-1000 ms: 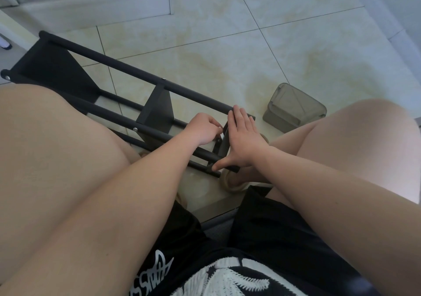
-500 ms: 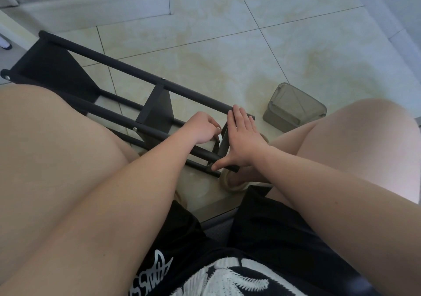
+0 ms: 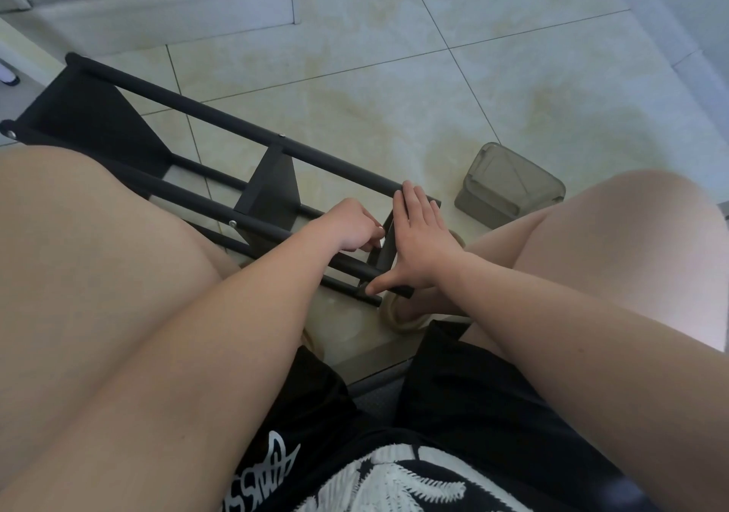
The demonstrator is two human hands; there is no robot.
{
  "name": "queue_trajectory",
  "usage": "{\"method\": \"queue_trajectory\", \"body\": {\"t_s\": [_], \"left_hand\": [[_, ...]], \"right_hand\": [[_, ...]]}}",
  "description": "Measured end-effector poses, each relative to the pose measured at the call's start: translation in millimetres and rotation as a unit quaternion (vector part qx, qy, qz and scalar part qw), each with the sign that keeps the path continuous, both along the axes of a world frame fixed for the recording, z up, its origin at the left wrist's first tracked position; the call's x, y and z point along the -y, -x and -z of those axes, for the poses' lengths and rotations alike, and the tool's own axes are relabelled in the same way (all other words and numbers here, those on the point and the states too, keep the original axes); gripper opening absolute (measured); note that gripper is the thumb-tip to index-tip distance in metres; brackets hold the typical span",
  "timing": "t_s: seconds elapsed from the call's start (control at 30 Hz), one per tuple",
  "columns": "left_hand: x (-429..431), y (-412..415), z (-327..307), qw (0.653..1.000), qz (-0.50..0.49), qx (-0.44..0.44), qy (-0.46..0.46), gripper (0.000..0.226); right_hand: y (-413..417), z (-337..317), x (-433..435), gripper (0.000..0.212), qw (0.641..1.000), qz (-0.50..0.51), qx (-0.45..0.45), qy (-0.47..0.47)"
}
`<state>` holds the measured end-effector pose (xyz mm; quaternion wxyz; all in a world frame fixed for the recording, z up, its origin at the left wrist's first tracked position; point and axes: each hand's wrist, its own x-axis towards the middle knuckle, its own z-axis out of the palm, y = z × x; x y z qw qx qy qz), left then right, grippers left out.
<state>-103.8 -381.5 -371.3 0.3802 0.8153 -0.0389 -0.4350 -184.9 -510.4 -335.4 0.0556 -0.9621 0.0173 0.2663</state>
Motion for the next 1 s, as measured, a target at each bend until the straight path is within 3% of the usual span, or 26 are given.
{"method": "queue_trajectory", "body": {"t_s": [0.37,0.67,1.0], "left_hand": [[-1.0,-4.0,-11.2,0.995,0.055,-0.060,-0.048,0.023],[-7.3,-6.5,-17.7,0.981,0.176,-0.011,-0.080,0.028],[-17.2,-10.0,-19.2,0.967,0.241,0.020,-0.077,0.021]], "right_hand": [[0.0,2.7,-0.5,0.167,1.000,-0.003,-0.007,0.009],[-0.8,-1.2,-0.7,0.164,1.000,-0.007,-0.015,0.018],[-0.7,-0.8,-0.4,0.164,1.000,-0.009,-0.017,0.016]]}}
